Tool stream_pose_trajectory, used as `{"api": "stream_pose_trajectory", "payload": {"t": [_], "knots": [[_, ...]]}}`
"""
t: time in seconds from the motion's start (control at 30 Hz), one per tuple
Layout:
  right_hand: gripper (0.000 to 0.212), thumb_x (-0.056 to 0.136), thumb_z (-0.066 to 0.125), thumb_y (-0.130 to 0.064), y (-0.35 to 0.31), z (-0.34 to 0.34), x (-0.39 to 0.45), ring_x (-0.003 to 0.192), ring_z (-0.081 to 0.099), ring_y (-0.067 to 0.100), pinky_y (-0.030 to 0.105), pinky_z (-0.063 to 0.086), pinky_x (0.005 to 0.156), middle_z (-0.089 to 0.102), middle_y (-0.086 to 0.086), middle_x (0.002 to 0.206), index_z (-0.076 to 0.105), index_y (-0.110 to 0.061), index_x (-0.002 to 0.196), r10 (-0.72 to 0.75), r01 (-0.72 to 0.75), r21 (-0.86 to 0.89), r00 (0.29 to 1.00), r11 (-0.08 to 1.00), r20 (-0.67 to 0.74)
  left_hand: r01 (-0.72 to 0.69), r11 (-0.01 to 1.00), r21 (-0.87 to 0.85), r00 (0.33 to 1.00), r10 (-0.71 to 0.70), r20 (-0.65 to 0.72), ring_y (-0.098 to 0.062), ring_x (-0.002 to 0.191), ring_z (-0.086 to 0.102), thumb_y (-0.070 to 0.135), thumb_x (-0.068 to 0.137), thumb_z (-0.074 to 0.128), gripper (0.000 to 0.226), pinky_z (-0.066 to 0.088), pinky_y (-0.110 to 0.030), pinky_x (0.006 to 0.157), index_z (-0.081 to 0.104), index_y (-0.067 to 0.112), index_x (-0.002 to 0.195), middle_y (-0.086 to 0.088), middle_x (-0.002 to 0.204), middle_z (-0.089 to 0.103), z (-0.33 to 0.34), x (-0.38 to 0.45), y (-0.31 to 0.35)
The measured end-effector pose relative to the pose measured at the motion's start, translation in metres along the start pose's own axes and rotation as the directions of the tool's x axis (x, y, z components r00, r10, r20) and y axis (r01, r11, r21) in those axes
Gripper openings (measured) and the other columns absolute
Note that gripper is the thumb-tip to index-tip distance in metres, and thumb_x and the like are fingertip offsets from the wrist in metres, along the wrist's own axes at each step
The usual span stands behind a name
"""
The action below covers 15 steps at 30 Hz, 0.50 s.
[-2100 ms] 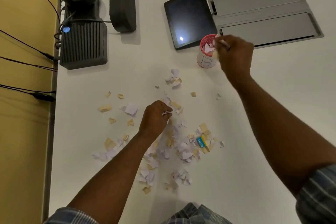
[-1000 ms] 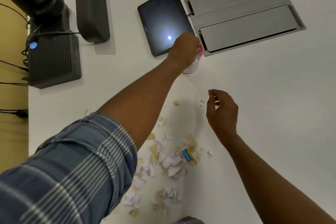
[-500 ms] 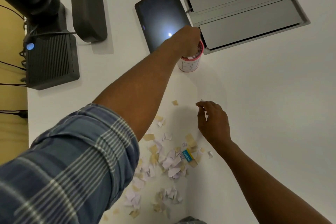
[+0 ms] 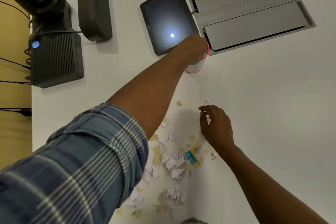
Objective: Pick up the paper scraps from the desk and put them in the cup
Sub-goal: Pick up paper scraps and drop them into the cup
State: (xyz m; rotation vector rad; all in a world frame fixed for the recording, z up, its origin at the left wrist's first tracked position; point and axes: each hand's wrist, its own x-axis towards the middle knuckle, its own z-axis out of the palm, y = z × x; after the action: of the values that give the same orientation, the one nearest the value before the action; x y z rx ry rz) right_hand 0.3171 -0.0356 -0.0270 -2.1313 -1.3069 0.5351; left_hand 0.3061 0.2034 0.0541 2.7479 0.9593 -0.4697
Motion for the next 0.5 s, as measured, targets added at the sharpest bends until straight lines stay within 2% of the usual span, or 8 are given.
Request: {"api": "stream_pose_trajectory", "payload": {"t": [0.1,0.17,0.3,0.4,0.43,0.5], "knots": [[0.019,0.09,0.058,-0.013,0.001,0.001,0.003,0.091,0.066,0.023,0.031,0.052,0.075,0.07,0.005,0.105,0.068,-0.013,0.106,-0.001,0.001,-0.007,1.0,1.0,0.01,0.011,0.998,-0.059,0.998,-0.014,-0.059,-0.028,0.109,0.058,0.009,0.086,0.061,0.031,0.048,-0.032,0.088,0.063,0.007,0.118,-0.012,0.119,0.063,-0.003,-0.005,-0.007],[0.019,0.091,0.059,-0.013,0.0,0.003,0.005,0.093,0.066,0.024,0.032,0.053,0.078,0.07,0.006,0.107,0.068,-0.013,0.107,-0.015,0.015,-0.011,1.0,1.0,0.022,0.036,0.978,-0.207,0.973,-0.081,-0.216,-0.028,0.106,0.059,0.008,0.085,0.063,0.03,0.049,-0.033,0.087,0.066,0.01,0.116,-0.011,0.116,0.065,-0.004,-0.022,-0.016],[0.019,0.091,0.059,-0.017,-0.01,0.011,0.009,0.097,0.065,0.025,0.038,0.054,0.086,0.069,0.005,0.11,0.067,-0.015,0.108,-0.056,0.057,-0.013,0.996,0.998,0.064,0.035,0.857,-0.515,0.814,-0.323,-0.482,-0.025,0.097,0.065,0.009,0.09,0.054,0.023,0.05,-0.03,0.087,0.07,0.008,0.107,-0.011,0.104,0.071,0.024,-0.095,-0.04],[0.02,0.092,0.057,-0.022,-0.022,0.021,0.014,0.102,0.063,0.023,0.031,0.046,0.089,0.069,0.002,0.11,0.066,-0.016,0.109,-0.125,0.131,-0.05,0.987,0.99,0.1,0.099,0.804,-0.586,0.729,-0.46,-0.507,-0.028,0.097,0.067,0.006,0.088,0.056,0.02,0.051,-0.034,0.09,0.07,0.003,0.103,-0.014,0.104,0.071,0.071,-0.159,-0.058],[0.023,0.093,0.056,-0.024,-0.026,0.025,0.018,0.105,0.061,0.022,0.027,0.044,0.086,0.067,0.002,0.114,0.065,-0.016,0.112,-0.138,0.148,-0.068,0.981,0.987,0.136,0.153,0.794,-0.589,0.714,-0.501,-0.489,-0.029,0.1,0.066,0.006,0.089,0.056,0.02,0.051,-0.038,0.092,0.07,0.001,0.103,-0.016,0.106,0.07,0.089,-0.179,-0.064],[0.031,0.094,0.052,-0.029,-0.034,0.034,0.026,0.114,0.056,0.021,0.029,0.045,0.088,0.062,0.003,0.124,0.06,-0.017,0.122,-0.152,0.179,-0.098,0.959,0.979,0.24,0.287,0.731,-0.619,0.684,-0.609,-0.403,-0.03,0.111,0.061,0.009,0.09,0.056,0.024,0.046,-0.038,0.099,0.067,0.002,0.111,-0.016,0.118,0.066,0.125,-0.217,-0.077]]}}
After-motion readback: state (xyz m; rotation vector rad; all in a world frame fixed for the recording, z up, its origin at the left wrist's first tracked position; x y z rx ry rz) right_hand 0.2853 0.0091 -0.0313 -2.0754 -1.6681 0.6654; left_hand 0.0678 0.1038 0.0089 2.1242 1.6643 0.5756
